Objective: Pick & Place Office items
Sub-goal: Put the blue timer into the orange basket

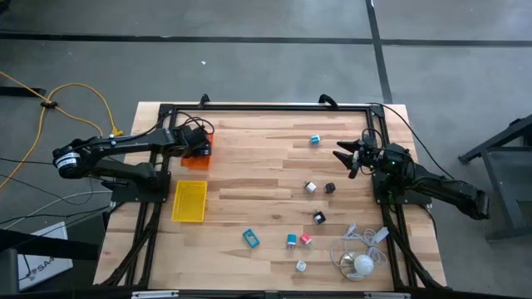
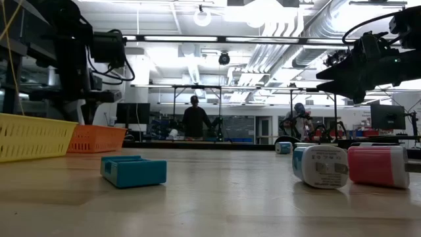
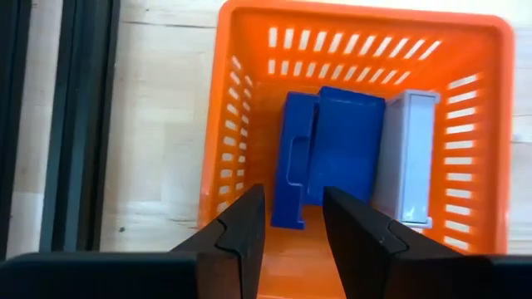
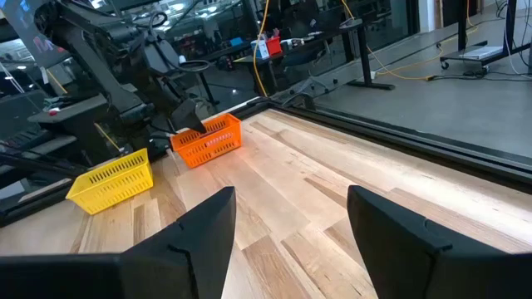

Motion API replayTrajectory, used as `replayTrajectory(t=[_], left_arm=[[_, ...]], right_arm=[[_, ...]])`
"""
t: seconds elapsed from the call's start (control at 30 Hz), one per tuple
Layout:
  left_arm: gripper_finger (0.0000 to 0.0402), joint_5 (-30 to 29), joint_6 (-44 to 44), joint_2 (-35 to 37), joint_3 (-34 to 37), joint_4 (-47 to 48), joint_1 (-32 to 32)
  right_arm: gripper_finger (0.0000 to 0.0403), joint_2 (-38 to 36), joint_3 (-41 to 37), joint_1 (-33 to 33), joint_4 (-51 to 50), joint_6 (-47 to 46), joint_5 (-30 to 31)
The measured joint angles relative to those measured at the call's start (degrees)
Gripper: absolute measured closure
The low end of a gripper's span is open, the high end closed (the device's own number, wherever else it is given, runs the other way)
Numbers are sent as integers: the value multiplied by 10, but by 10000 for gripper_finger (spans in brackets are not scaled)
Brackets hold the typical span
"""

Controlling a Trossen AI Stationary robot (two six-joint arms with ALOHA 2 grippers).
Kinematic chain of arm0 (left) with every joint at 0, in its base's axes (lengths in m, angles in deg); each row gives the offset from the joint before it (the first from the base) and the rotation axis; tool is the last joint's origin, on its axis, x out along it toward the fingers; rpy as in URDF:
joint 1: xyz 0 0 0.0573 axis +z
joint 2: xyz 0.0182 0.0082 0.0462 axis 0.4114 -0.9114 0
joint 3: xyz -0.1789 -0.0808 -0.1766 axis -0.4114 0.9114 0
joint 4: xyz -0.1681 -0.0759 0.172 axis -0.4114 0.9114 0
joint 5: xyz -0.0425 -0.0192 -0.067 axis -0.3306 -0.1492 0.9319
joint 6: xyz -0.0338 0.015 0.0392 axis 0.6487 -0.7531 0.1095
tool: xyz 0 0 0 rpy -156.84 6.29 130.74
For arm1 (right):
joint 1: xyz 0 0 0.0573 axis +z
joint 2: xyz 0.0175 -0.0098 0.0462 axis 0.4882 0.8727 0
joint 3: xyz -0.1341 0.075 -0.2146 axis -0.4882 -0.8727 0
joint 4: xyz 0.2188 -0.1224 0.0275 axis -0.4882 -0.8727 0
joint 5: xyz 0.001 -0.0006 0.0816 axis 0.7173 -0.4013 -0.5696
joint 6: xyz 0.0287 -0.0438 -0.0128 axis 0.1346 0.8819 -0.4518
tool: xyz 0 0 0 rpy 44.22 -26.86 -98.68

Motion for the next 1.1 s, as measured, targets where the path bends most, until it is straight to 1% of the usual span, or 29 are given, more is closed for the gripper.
replayTrajectory(t=[0.27,0.47,0.6,0.73,0.9,1.1], left_arm=[[283,-1,-21,3,-1,-24,0],[283,-4,-86,61,-1,-31,8],[283,2,-162,115,-1,-65,8],[283,39,-254,147,-2,-131,-2],[286,84,-359,154,-2,-206,-28],[287,121,-472,153,-2,-247,-57]], right_arm=[[184,0,0,0,0,0,0],[184,0,0,0,0,0,0],[184,0,0,0,0,0,0],[184,0,0,0,0,0,0],[184,0,0,0,0,0,0],[184,0,0,0,0,0,0]])
